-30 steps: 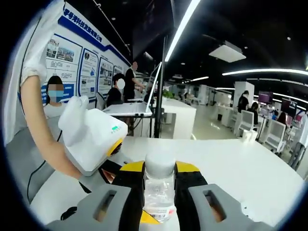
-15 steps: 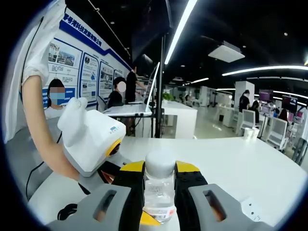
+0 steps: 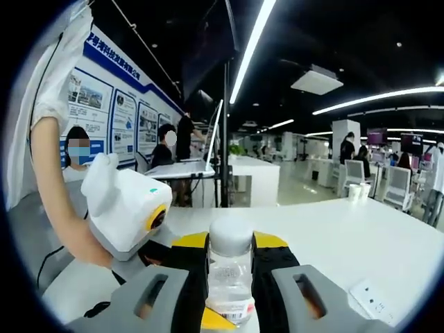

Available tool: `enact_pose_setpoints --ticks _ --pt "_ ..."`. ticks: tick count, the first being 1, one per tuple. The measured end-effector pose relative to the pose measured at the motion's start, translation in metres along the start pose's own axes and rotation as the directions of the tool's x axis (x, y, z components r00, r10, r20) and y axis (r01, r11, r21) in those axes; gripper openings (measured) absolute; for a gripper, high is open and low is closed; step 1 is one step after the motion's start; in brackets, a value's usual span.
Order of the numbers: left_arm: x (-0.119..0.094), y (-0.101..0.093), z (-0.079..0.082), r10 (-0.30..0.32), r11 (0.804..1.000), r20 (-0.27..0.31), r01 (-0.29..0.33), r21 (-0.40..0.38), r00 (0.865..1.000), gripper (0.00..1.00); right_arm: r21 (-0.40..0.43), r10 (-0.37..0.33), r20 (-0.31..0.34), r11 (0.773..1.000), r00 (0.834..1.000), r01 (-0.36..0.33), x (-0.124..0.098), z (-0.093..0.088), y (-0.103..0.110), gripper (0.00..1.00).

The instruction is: Arrange the tabletop items into an orderly group along one side of the table until the central work area is clear of visible clutter.

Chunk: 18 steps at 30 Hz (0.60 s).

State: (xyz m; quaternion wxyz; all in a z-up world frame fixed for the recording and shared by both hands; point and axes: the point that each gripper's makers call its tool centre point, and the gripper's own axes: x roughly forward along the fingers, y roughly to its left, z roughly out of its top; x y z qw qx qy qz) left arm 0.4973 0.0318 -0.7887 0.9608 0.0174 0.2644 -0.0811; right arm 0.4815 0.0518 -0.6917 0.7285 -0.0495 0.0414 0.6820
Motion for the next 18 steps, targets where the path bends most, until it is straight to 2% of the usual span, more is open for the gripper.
enact_pose_setpoints --ticks 10,13,18 --pt "0.001 0.000 -0.002 -0.020 1.000 0.035 0.020 0.000 0.999 0.37 0.035 -0.034 0.032 0.999 0.999 0.033 -0.001 0.001 0.003 0.20" --pt "0.000 0.000 -0.003 -0.027 1.000 0.037 0.027 0.006 0.999 0.37 0.012 -0.038 0.010 0.999 0.999 0.038 -0.001 -0.001 0.004 0.20" --pt "0.001 -0.001 -0.012 -0.035 0.998 0.011 0.036 -0.056 0.999 0.37 0.013 -0.044 0.006 0.999 0.999 0.044 -0.001 -0.002 0.003 0.20"
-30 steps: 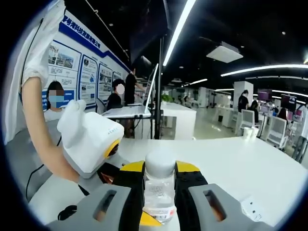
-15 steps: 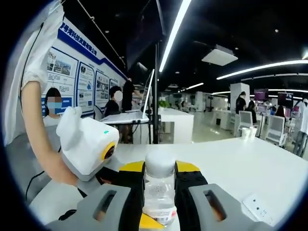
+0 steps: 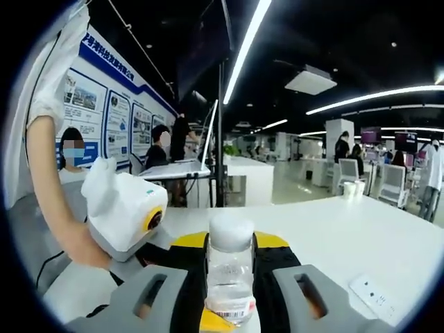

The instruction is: Arrange the tabletop items into an orderly group along one side of the table until the central work area is clear of visible clutter.

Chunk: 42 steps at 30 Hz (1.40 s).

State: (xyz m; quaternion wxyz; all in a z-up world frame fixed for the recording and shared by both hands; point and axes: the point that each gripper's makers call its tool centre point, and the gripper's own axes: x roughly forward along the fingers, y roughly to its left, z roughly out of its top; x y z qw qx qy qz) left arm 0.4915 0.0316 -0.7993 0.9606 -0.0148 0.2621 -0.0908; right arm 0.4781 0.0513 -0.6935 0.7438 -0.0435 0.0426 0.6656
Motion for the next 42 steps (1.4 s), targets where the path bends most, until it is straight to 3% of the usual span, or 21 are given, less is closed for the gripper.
enact_pose_setpoints --ticks 5,11,16,21,27,42 --pt "-0.003 -0.001 -0.013 0.003 1.000 -0.011 -0.003 0.007 1.000 0.38 0.001 -0.009 -0.001 1.000 1.000 0.009 0.000 0.000 0.000 0.21" --pt "-0.007 0.000 -0.010 0.013 1.000 -0.006 -0.013 0.005 1.000 0.38 0.017 -0.003 -0.001 1.000 1.000 0.003 0.000 -0.001 -0.002 0.21" --pt "-0.011 0.001 0.001 0.012 1.000 0.014 -0.012 0.010 1.000 0.40 0.025 -0.005 -0.022 1.000 1.000 0.006 0.001 -0.002 -0.004 0.24" --pt "-0.018 0.000 0.007 0.009 1.000 0.030 -0.010 0.019 1.000 0.42 0.011 -0.044 -0.042 0.999 0.998 0.045 -0.004 -0.001 -0.011 0.34" --pt "-0.030 0.001 0.016 0.008 1.000 0.052 -0.010 0.029 0.999 0.45 0.020 -0.071 -0.029 0.997 0.997 0.072 -0.015 0.008 -0.011 0.39" --pt "-0.070 -0.008 0.053 -0.012 0.994 0.132 -0.002 0.105 0.991 0.51 0.005 -0.093 -0.026 0.996 0.995 0.093 -0.043 0.035 0.024 0.45"
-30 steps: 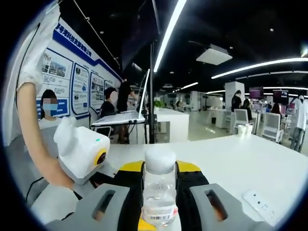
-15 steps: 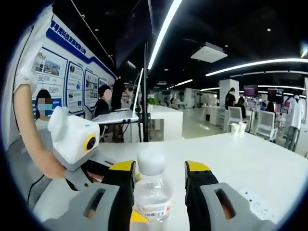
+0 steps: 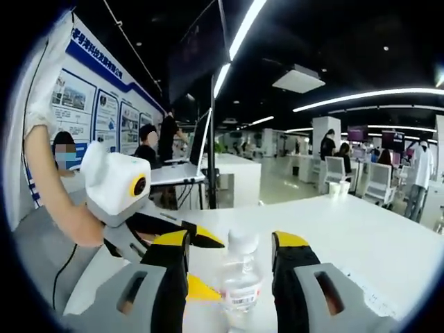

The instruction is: Arrange the tabletop items into an orderly group along one side of the table until the central work area is clear of visible clutter.

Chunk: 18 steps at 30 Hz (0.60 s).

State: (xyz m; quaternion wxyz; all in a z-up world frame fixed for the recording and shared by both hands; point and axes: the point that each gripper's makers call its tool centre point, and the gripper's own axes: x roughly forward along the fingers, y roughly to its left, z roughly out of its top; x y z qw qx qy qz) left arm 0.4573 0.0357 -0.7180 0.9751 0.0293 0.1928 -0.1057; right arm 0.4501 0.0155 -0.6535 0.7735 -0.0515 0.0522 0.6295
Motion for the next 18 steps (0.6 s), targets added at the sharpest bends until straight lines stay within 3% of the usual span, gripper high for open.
enact_pose_setpoints --ticks 9,18 --pt "-0.026 -0.010 0.027 -0.021 0.999 0.064 0.018 0.047 0.998 0.52 -0.019 -0.016 -0.001 1.000 1.000 0.016 -0.019 0.011 0.018 0.46" --pt "-0.040 -0.018 0.038 -0.041 0.996 0.096 0.033 0.082 0.995 0.52 -0.015 -0.037 0.004 0.999 0.999 0.038 -0.031 0.014 0.031 0.45"
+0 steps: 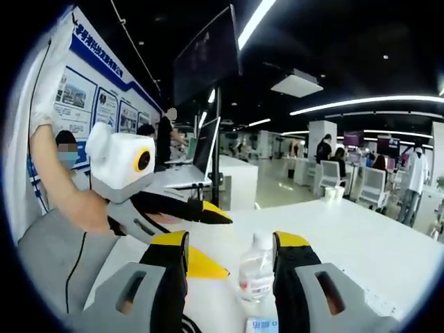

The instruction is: Arrange the tabletop items into an orderly group along one side of the table until the central work area is clear of visible clutter.

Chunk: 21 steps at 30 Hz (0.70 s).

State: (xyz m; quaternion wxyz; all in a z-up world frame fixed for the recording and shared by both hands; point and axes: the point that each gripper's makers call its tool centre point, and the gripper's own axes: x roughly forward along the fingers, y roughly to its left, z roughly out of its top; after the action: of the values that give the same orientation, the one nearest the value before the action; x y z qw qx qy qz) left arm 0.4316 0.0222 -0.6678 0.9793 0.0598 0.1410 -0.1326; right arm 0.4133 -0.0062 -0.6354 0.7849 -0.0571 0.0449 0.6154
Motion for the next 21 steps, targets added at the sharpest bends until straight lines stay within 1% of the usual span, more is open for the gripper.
enact_pose_setpoints --ticks 7,15,21 --pt "-0.004 -0.005 0.003 -0.011 1.000 0.010 0.011 0.005 1.000 0.53 -0.004 -0.015 0.000 1.000 1.000 0.015 -0.006 0.001 0.001 0.45" --pt "-0.007 -0.008 0.001 -0.020 0.999 0.005 0.019 0.025 1.000 0.53 0.000 -0.026 0.008 1.000 1.000 0.026 -0.010 0.002 0.002 0.45" --pt "-0.007 -0.008 -0.001 -0.023 0.999 -0.001 0.023 0.022 1.000 0.53 0.011 -0.037 0.013 0.999 0.999 0.037 -0.012 0.001 0.001 0.45"
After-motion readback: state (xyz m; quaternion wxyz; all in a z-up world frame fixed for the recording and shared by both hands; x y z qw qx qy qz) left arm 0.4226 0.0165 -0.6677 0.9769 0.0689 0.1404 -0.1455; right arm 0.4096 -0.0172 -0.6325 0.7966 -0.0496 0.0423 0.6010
